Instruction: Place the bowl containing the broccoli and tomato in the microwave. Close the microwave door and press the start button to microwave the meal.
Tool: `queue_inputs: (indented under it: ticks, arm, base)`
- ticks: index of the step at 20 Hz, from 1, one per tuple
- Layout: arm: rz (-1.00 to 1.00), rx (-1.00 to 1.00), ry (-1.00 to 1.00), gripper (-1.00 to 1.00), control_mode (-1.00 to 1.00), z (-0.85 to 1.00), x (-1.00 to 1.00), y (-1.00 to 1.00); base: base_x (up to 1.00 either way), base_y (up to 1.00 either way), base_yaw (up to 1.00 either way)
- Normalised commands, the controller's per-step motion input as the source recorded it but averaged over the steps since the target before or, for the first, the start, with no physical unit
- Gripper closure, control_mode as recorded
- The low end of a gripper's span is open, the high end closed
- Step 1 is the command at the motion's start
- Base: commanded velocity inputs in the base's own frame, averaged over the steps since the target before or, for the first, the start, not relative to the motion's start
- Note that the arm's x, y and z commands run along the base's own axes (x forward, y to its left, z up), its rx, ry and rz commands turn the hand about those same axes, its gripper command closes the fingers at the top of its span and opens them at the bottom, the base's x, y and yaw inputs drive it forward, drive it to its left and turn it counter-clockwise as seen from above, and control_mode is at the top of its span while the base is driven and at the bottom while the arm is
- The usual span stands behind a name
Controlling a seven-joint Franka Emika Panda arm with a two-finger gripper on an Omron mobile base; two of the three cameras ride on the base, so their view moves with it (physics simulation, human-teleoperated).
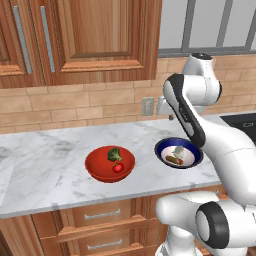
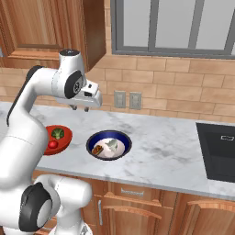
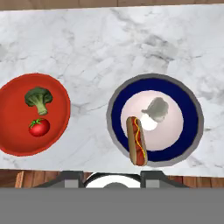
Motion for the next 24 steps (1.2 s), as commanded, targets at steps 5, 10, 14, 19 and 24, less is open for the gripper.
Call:
queue_inputs:
  ticks: [5, 10, 14, 19, 24]
  arm:
    - [0.0, 0.01, -0.05, -1.0, -1.0, -0.13, -0.1, 0.05]
    - [0.0, 0.01, -0.25, -1.0, -1.0, -0.31, -0.4, 0.36]
    - [-0.04, 0.07, -0.21, -1.0, -1.0, -0.57, -0.43, 0.38]
    - [-0.05, 0.06, 0.0, -1.0, -1.0, -0.41, -0.16, 0.48]
    - [0.0, 0.05, 0.14, -1.0, -1.0, -0.28, 0.0, 0.34]
  base:
    - [0.0, 0.0, 0.0]
    - [0.0, 0.0, 0.0]
    - [0.0, 0.0, 0.0]
    - [0.0, 0.0, 0.0]
    - [0.0, 0.0, 0.0]
